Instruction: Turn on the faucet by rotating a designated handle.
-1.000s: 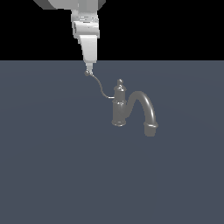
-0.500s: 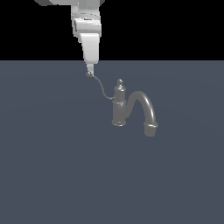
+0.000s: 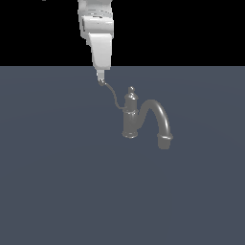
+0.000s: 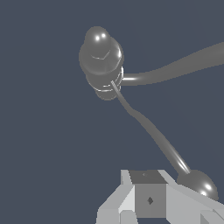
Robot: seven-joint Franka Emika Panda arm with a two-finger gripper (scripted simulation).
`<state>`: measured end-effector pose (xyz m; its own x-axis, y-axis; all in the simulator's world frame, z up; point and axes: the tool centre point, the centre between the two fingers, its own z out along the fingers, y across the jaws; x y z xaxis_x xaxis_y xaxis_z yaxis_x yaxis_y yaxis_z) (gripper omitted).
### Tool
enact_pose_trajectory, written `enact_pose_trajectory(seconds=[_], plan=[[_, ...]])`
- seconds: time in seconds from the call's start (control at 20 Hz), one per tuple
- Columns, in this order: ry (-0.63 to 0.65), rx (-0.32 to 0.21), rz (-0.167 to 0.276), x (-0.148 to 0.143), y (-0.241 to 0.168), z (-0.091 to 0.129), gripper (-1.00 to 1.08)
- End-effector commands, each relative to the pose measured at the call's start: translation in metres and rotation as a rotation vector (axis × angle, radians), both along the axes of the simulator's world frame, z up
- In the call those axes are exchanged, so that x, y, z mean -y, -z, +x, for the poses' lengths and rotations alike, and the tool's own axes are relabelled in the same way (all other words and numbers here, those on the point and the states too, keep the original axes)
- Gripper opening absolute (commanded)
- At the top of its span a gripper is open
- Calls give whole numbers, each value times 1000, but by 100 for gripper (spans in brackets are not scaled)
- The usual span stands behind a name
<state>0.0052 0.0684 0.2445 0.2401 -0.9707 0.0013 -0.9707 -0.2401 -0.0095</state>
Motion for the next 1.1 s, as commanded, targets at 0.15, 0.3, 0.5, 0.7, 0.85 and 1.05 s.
enact_pose_trajectory(seconds=[0.15, 0.3, 0.5, 0.7, 0.85, 1.05], plan=[[5, 1, 0, 5, 0, -7, -100], [4, 0, 0, 15, 0, -14, -100], [3, -2, 0, 27, 0, -23, -100], [2, -3, 0, 41, 0, -32, -100], [1, -5, -1, 51, 1, -40, -100], [-1, -7, -1, 65, 1, -49, -100]])
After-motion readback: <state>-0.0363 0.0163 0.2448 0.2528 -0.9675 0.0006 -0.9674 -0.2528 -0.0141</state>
